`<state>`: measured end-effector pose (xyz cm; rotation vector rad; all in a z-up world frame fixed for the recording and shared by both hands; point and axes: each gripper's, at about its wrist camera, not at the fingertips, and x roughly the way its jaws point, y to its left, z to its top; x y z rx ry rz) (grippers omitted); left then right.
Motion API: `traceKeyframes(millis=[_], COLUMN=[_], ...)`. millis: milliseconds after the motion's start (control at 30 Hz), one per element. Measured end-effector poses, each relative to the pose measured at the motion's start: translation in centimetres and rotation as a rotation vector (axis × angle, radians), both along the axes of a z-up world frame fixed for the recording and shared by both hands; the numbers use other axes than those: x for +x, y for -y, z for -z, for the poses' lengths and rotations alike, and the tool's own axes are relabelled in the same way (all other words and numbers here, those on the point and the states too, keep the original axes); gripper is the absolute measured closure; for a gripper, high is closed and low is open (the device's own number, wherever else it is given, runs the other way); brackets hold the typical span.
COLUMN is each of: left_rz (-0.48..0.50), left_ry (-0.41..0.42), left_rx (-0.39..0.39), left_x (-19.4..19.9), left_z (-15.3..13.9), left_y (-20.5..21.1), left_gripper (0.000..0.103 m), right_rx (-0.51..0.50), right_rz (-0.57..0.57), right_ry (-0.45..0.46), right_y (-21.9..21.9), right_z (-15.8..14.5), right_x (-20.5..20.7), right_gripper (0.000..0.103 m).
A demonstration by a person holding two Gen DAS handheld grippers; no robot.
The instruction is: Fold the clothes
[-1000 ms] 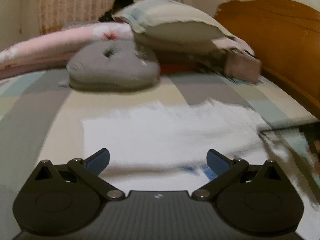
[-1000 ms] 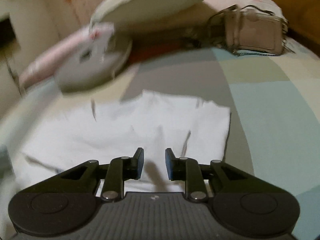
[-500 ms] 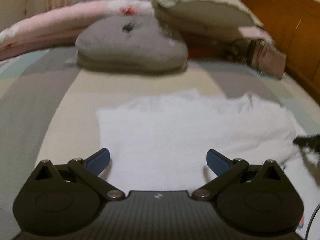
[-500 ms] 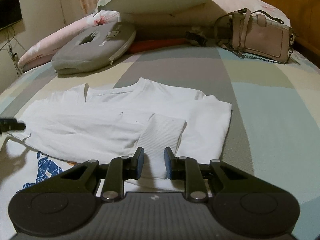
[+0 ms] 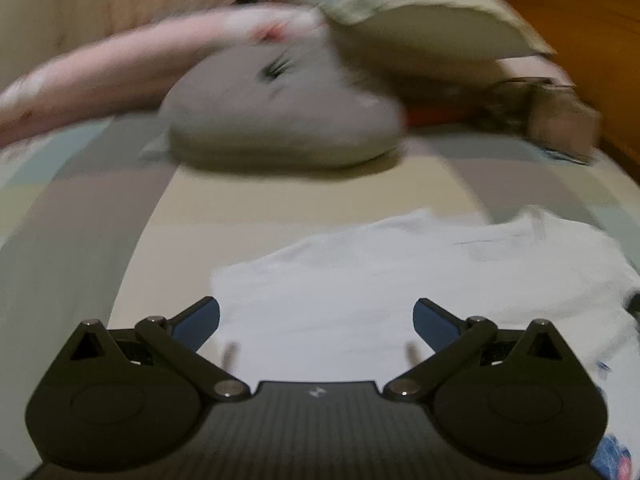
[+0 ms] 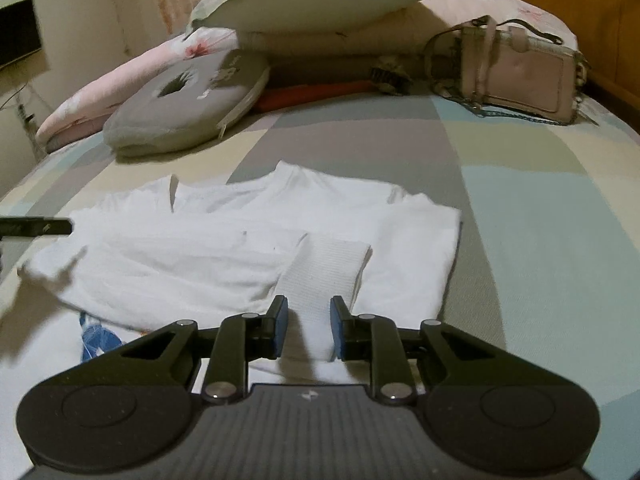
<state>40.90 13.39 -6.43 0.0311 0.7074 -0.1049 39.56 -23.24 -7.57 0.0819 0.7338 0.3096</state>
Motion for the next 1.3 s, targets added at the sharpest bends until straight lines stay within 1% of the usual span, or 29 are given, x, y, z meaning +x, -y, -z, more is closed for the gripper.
traceKeyframes(millis=[67,100,133,200,233,267,300,333,400,433,467,500,533,600,633,667,700,733,767,800,833,867,900,967,1000,1067,1100,1167,1300], left_rz=[0.061,0.084,0.097,0.083,0.069,0.061,0.052,0.043,0.025,0.017,0.008,0.005,0.009,0.003,-0.003,-0.008,-0.003,-0.003,-0.011,-0.016,-0.017,-0.008,0.001,0.021,0.04,0.084,0.121,0.182,0.247], left_ry=[-0.008,-0.029,-0.051,-0.105,-0.117,-0.104,-0.096,-0.102,-0.112,-0.11,-0.094,-0.076,-0.068,-0.1,-0.117,-0.122,-0.108,-0.114,-0.124,-0.126,-0.123,-0.105,-0.087,-0.063,-0.062,-0.06,-0.064,-0.08,-0.148], left_rx=[0.006,0.021,0.036,0.059,0.037,0.013,-0.004,-0.009,-0.018,-0.023,-0.028,-0.034,-0.041,-0.052,-0.049,-0.025,0.004,0.018,0.014,0.005,-0.001,0.005,0.022,0.058,0.058,0.053,0.038,0.019,0.078], left_x=[-0.8,-0.8,-0.7,0.0,0.2,0.1,0.1,0.1,0.2,0.1,-0.1,-0.2,0.0,1.0,1.5,1.9,2.0,2.2,2.2,1.9,1.6,1.0,0.2,-1.6,-2.7,-4.8,-6.2,-8.9,-13.8], left_z=[0.4,1.0,1.6,3.2,3.7,3.8,3.8,3.7,3.3,3.0,2.6,2.2,2.1,2.6,3.0,3.6,3.7,3.6,3.2,2.8,2.2,1.6,0.9,-0.5,-1.1,-2.1,-2.3,-1.9,1.0], left_y=[1.1,1.7,2.2,2.4,2.0,1.6,1.2,0.9,0.2,-0.1,-0.3,-0.5,-0.6,-0.7,-0.7,-0.5,-0.2,0.1,0.1,0.1,0.0,0.1,0.4,1.3,1.7,2.7,3.2,4.4,6.7], left_gripper=[0.001,0.001,0.001,0.001,0.001,0.001,0.001,0.001,0.001,0.001,0.001,0.001,0.001,0.001,0.001,0.001,0.001,0.001,0.001,0.001,0.001,0.001,0.001,0.001,0.001,0.001,0.001,0.001,0.001], right_rx=[-0.002,-0.002,-0.012,-0.046,-0.064,-0.082,-0.1,-0.103,-0.049,-0.017,-0.008,-0.016,-0.032,-0.093,-0.12,-0.143,-0.166,-0.166,-0.149,-0.132,-0.125,-0.123,-0.128,-0.143,-0.143,-0.14,-0.138,-0.152,-0.206], right_rz=[-0.023,-0.043,-0.061,-0.094,-0.11,-0.117,-0.118,-0.117,-0.094,-0.08,-0.073,-0.072,-0.081,-0.134,-0.151,-0.158,-0.165,-0.166,-0.162,-0.158,-0.156,-0.157,-0.164,-0.194,-0.214,-0.234,-0.241,-0.253,-0.252], right_ry=[0.052,0.069,0.068,0.052,0.044,0.032,0.018,0.012,-0.019,-0.04,-0.039,-0.022,0.003,0.039,0.035,0.017,-0.001,-0.015,-0.025,-0.035,-0.03,-0.013,0.008,0.042,0.043,0.014,-0.005,-0.038,-0.072], right_y=[-0.8,-1.3,-2.0,-3.5,-4.2,-4.7,-4.9,-4.7,-3.7,-3.1,-3.0,-3.3,-3.7,-5.2,-5.8,-6.1,-6.4,-6.4,-6.0,-5.6,-5.3,-5.0,-4.9,-4.6,-4.5,-4.3,-4.1,-4.1,-4.1], right_z=[-1.0,-1.3,-1.2,-0.7,-0.5,0.0,0.6,1.0,0.9,0.7,0.4,-0.1,-0.5,-0.6,-0.3,0.3,0.8,0.9,0.6,0.1,-0.6,-1.4,-2.2,-3.5,-4.0,-4.1,-4.1,-3.2,-1.0], right_x=[-0.3,-0.3,0.1,1.3,1.9,2.6,3.4,4.0,4.9,5.3,5.4,5.1,4.8,4.4,4.4,4.7,4.9,5.0,5.0,4.7,4.1,3.3,2.2,0.0,-1.1,-3.3,-4.4,-6.8,-11.6], right_gripper=[0.069,0.065,0.064,0.064,0.064,0.064,0.069,0.079,0.086,0.087,0.085,0.079,0.069,0.061,0.06,0.059,0.058,0.058,0.057,0.054,0.04,0.032,0.021,0.02,0.019,0.018,0.017,0.017,0.017])
